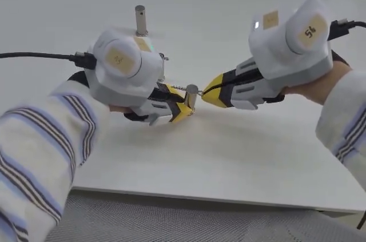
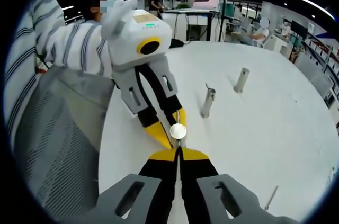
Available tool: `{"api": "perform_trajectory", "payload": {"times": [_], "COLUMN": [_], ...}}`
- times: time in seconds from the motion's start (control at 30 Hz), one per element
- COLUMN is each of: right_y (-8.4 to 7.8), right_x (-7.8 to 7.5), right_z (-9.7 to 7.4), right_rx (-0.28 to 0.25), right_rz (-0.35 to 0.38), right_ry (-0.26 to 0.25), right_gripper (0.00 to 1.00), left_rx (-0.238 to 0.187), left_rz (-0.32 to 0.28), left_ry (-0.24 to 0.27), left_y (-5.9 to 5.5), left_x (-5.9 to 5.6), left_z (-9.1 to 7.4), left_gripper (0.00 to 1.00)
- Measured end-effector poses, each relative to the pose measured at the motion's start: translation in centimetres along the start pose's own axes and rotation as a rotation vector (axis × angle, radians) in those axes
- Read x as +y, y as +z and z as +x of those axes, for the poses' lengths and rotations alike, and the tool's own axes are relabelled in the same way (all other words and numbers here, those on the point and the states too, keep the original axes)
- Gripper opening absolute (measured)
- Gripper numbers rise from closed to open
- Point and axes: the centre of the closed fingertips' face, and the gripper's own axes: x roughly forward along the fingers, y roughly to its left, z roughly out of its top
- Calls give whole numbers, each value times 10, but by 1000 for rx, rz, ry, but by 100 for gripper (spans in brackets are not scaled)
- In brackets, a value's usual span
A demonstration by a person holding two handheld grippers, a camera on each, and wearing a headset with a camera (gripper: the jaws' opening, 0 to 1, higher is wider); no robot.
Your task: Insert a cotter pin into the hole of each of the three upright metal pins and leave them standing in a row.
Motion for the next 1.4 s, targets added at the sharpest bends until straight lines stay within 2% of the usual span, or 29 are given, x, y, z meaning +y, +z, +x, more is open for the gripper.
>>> {"api": "perform_trajectory", "payload": {"times": [0.43,0.67,1.07,1.4], "right_y": [-3,-5,-2,-1], "right_x": [0,-1,4,7], "right_z": [2,6,14,24], "right_rx": [-14,-61,-133,-187], "right_rz": [19,74,116,108], "right_ry": [2,9,19,26], "right_gripper": [12,18,21,25], "left_rx": [1,7,43,35], "left_rz": [12,33,26,-4], "left_ry": [-2,-8,-24,-42], "left_y": [0,-1,-11,-19], "left_x": [0,-2,0,-3], "left_z": [-1,-2,-11,-27], "left_gripper": [11,12,23,34]}}
